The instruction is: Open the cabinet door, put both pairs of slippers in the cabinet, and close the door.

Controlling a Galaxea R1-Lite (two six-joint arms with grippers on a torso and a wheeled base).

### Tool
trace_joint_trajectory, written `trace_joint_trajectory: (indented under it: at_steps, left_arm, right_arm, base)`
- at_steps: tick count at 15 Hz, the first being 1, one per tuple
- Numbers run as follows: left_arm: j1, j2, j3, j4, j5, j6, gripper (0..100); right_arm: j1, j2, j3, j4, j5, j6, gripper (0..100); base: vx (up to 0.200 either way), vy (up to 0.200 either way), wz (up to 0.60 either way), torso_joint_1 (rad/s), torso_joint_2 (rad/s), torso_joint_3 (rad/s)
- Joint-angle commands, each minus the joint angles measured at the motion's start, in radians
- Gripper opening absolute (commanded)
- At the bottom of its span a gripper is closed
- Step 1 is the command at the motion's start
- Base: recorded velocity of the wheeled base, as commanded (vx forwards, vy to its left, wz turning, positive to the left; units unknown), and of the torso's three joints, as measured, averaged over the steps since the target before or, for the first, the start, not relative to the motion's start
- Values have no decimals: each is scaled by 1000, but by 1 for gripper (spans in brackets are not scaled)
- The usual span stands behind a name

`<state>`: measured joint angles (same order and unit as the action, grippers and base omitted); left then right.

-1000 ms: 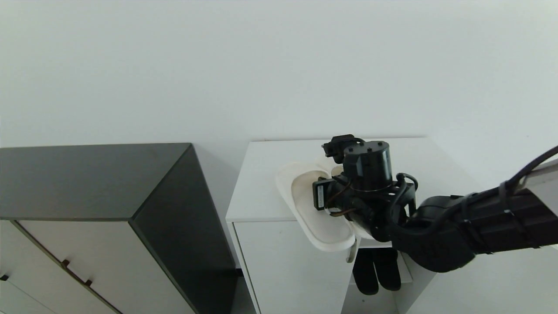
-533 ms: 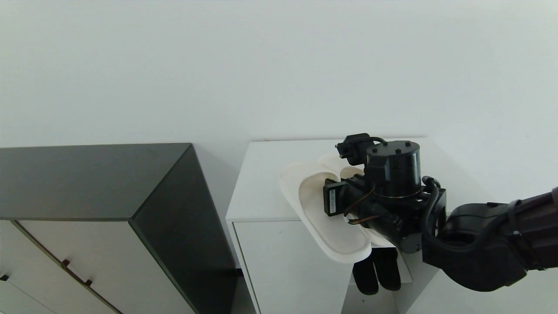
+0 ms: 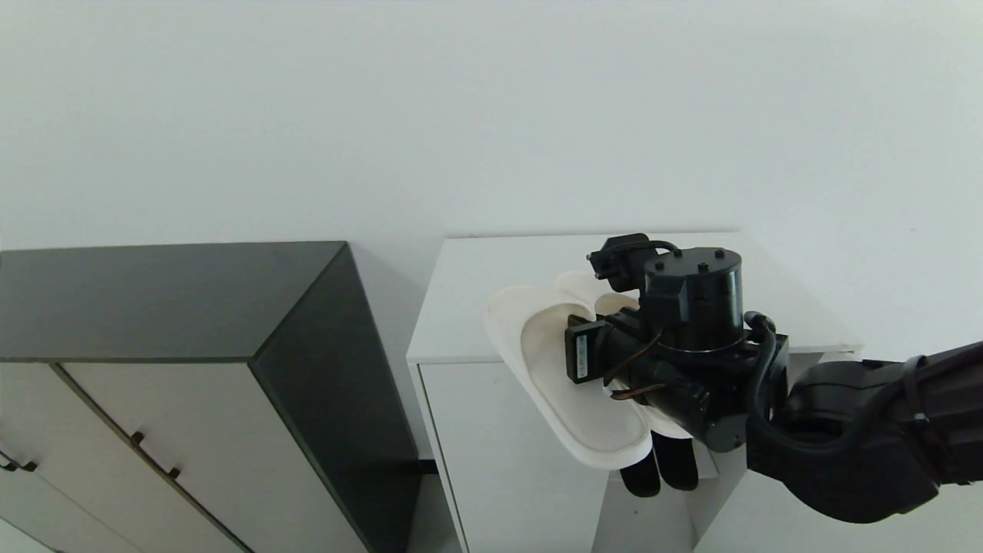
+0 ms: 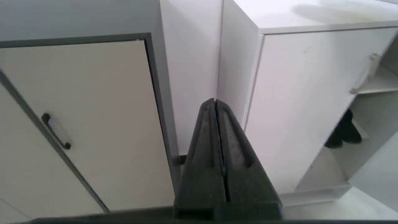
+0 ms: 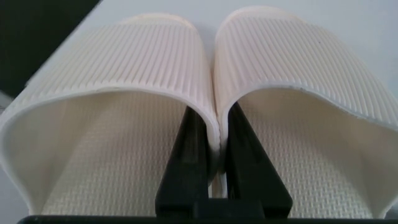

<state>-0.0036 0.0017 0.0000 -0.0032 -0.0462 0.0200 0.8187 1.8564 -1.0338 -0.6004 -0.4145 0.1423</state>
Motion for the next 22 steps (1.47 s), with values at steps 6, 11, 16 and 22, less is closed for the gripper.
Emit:
trace_joint_trajectory:
  at_steps: [6, 11, 16, 22]
  left_arm:
    - [1, 0, 0, 0, 0, -2, 0]
    - [1, 0, 0, 0, 0, -2, 0]
    - [1, 0, 0, 0, 0, -2, 0]
    - [1, 0, 0, 0, 0, -2, 0]
  right_arm:
    - [17, 4, 0, 1, -1, 3, 0]
    - [17, 18, 0, -1, -3, 3, 0]
    - [22, 32, 1, -25, -4, 5, 0]
    - [22, 38, 5, -39, -4, 5, 0]
  base:
    - [-200, 0, 0, 0, 1, 2]
    - [-80, 0, 0, 2, 1, 0]
    - [0, 0, 0, 0, 0, 0]
    - [0, 0, 0, 0, 0, 0]
